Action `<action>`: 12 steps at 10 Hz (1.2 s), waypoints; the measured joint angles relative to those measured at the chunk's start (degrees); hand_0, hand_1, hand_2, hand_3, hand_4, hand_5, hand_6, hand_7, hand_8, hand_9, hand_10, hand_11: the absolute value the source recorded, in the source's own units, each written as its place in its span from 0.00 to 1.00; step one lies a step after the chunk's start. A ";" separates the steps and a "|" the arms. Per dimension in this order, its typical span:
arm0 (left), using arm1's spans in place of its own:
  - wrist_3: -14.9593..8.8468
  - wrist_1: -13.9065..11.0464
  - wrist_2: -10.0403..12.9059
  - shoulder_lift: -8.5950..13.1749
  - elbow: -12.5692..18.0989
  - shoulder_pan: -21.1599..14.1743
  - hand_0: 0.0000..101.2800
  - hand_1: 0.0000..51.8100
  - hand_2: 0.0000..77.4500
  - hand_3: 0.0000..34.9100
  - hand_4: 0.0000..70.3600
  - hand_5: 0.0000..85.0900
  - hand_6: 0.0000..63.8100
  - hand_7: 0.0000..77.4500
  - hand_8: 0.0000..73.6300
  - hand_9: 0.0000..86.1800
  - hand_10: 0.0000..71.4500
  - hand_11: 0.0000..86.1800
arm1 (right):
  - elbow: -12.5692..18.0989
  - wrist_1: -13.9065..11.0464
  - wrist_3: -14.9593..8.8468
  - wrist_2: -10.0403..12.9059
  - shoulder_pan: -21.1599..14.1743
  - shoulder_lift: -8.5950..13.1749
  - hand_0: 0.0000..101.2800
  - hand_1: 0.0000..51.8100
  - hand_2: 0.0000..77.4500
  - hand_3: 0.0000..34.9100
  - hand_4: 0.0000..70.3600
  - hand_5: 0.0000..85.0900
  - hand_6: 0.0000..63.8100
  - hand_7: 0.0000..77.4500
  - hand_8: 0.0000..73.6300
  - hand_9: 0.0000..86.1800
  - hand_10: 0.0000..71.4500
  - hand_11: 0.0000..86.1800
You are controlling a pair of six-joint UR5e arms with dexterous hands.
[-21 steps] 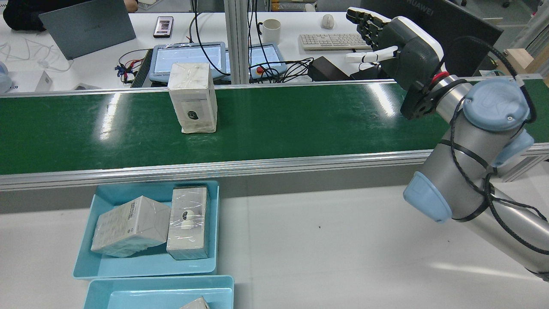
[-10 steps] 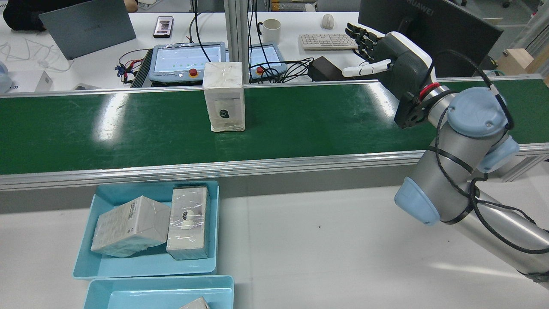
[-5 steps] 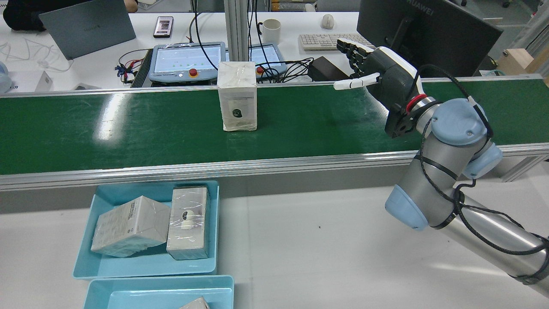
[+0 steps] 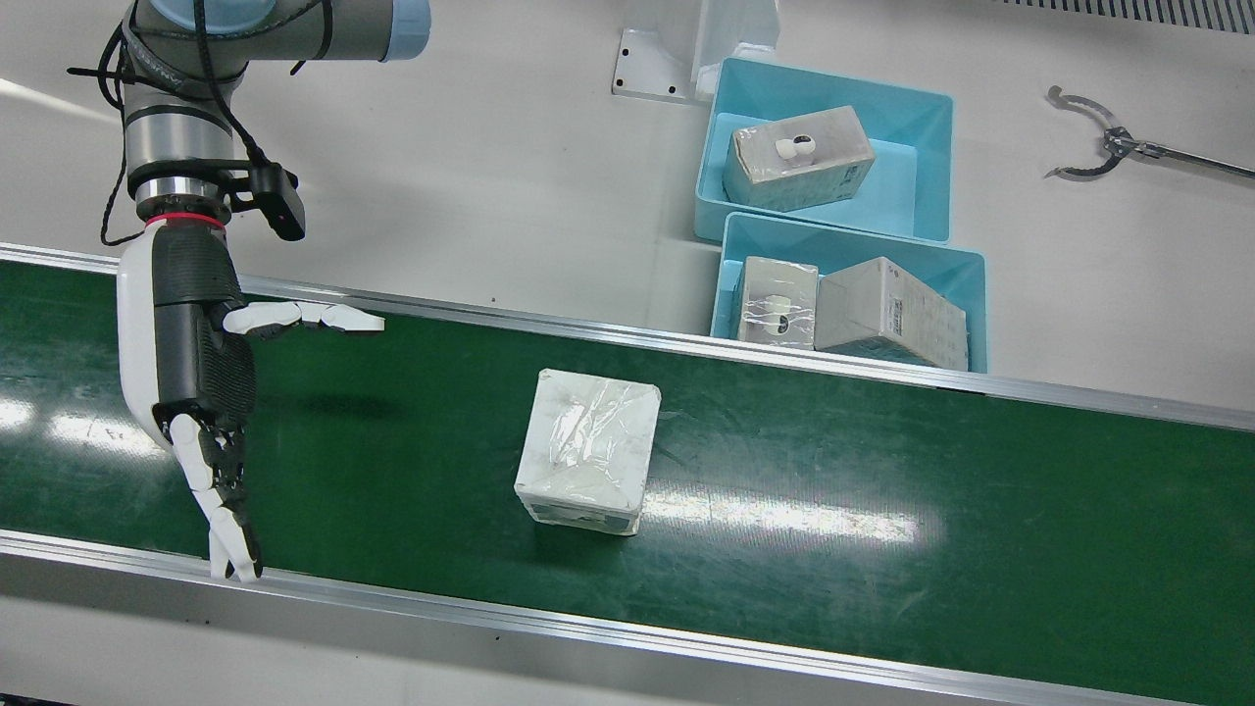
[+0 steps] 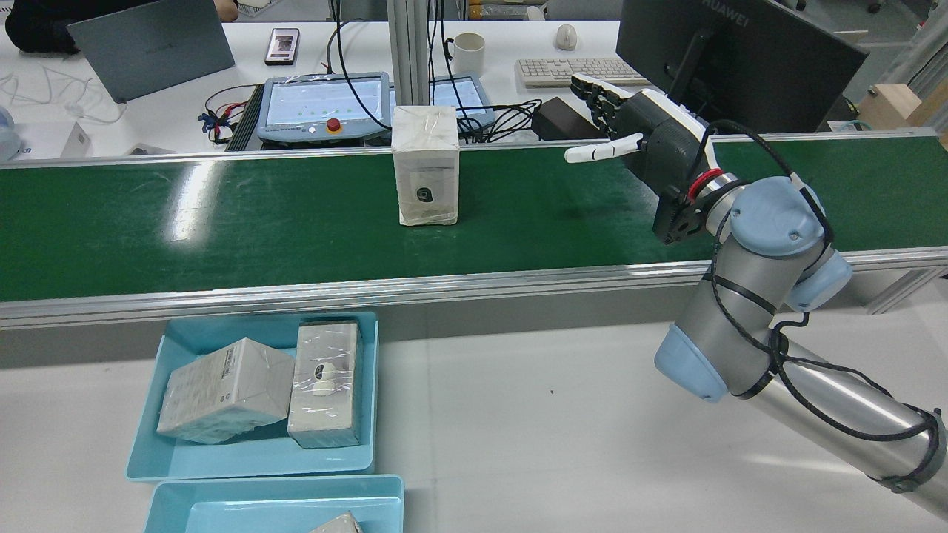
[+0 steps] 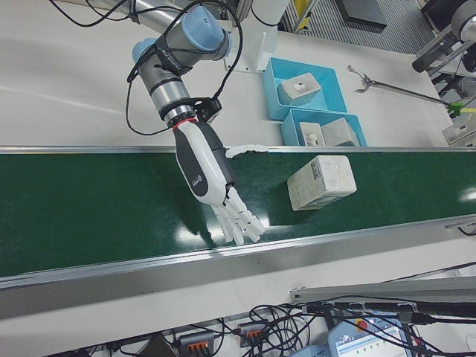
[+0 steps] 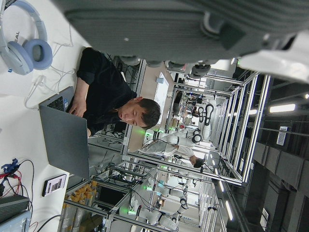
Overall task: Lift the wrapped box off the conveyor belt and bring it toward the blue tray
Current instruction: 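Move the right hand along the belt toward the wrapped white box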
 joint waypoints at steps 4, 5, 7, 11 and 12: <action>0.00 0.00 0.00 0.00 0.00 0.00 0.00 0.00 0.01 0.00 0.00 0.01 0.00 0.00 0.00 0.00 0.01 0.00 | -0.07 0.18 -0.02 0.06 -1.07 0.41 0.46 0.26 0.19 0.06 0.09 0.09 0.00 0.07 0.03 0.03 0.01 0.02; 0.00 0.00 0.00 0.00 0.00 0.00 0.00 0.00 0.01 0.00 0.00 0.01 0.00 0.00 0.00 0.00 0.01 0.00 | -0.09 0.18 -0.04 0.11 -1.41 0.56 0.46 0.26 0.19 0.06 0.09 0.09 0.00 0.07 0.03 0.03 0.01 0.02; 0.00 0.00 0.00 0.00 0.00 0.00 0.00 0.00 0.01 0.00 0.00 0.01 0.00 0.00 0.00 0.00 0.00 0.00 | -0.32 0.19 -0.10 0.18 -1.95 0.96 0.46 0.26 0.19 0.09 0.09 0.10 0.00 0.06 0.03 0.03 0.01 0.02; 0.00 0.00 0.00 0.00 0.00 0.00 0.00 0.00 0.01 0.00 0.00 0.01 0.00 0.00 0.00 0.00 0.01 0.00 | -1.39 0.29 -0.09 0.26 -2.44 2.02 0.46 0.26 0.19 0.09 0.09 0.11 0.00 0.08 0.03 0.03 0.01 0.02; 0.00 0.00 0.00 0.00 0.00 0.00 0.00 0.00 0.01 0.00 0.00 0.01 0.00 0.00 0.00 0.00 0.00 0.00 | -1.65 0.32 -0.09 0.26 -2.56 2.08 0.46 0.26 0.19 0.09 0.09 0.11 0.00 0.08 0.03 0.03 0.01 0.02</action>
